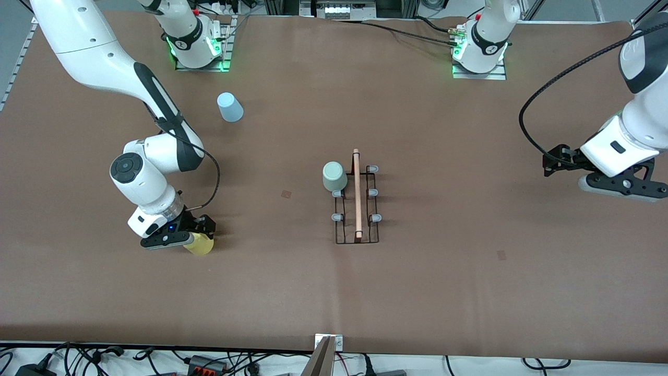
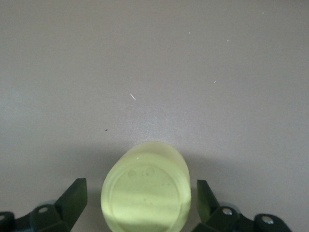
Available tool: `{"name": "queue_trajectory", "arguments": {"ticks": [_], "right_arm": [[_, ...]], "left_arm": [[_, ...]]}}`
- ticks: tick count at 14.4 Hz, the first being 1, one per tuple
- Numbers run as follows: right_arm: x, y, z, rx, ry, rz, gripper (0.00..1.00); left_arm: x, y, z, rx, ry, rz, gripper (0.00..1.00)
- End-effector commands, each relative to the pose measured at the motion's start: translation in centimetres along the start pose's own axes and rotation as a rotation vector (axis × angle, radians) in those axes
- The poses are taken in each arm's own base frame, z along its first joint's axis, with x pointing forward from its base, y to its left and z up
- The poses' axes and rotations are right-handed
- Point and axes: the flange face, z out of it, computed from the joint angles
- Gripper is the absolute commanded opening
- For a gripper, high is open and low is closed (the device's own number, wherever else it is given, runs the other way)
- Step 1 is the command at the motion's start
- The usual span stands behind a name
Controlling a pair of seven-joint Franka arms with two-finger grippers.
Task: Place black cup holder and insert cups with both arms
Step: 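Grasp the yellow cup with the right gripper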
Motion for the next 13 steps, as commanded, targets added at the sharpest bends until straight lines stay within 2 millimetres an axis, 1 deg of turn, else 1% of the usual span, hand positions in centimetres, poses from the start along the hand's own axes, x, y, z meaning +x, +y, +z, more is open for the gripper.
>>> {"name": "queue_trajectory", "arguments": {"ticks": [1,2,3,4,5,6,7,8,9,10,11,12,13], "right_arm": [[0.4,0.5,0.1,-0.003,0.019,-0.026,1.00],[0.5,0.5,0.0,-0.004,0.021,-0.043,0.75],[0.5,0.6,0.1,-0.006,0.019,-0.048,0.36],[0.5,0.6,0.0,-0.006,0.021,-0.048,0.17],[0.5,0.5,0.0,-0.007,0.021,-0.055,0.08],[0.6,0.4,-0.3,-0.008,0.021,-0.057,0.01],[0.9,0.3,-1.0,-0.012,0.022,-0.064,0.00],[1.5,-0.2,-2.7,-0.020,0.011,-0.074,0.00],[2.1,-2.2,-4.8,-0.028,0.001,-0.107,0.00],[2.5,-5.4,-7.3,-0.032,-0.015,-0.132,0.01],[3.0,-6.9,-9.4,-0.040,-0.021,-0.103,0.01],[3.5,-8.7,-11.9,-0.051,-0.034,-0.061,0.01],[3.9,-11.4,-14.5,-0.062,-0.055,-0.043,0.01]], "left_arm": [[-0.7,-0.4,-0.5,0.001,0.017,0.013,1.00],[-0.6,-0.4,-0.6,0.001,0.021,0.014,1.00],[-0.5,-0.5,-0.7,0.001,0.024,0.014,1.00],[-0.5,-0.5,-0.7,0.000,0.023,0.023,1.00],[-0.5,-0.6,-0.7,0.000,0.024,0.039,1.00],[-0.5,-0.7,-0.7,0.000,0.024,0.049,1.00],[-0.5,-0.9,-0.7,0.001,0.024,0.055,1.00],[-0.5,-1.0,-1.0,0.002,0.030,0.067,1.00],[-0.3,-1.1,-1.4,0.002,0.034,0.079,1.00],[-0.1,-1.2,-1.4,-0.001,0.027,0.085,1.00],[0.0,-1.3,-1.7,0.000,0.030,0.084,1.00],[0.0,-1.3,-1.6,-0.002,0.029,0.084,1.00],[0.0,-1.3,-1.6,-0.002,0.029,0.084,1.00]]}}
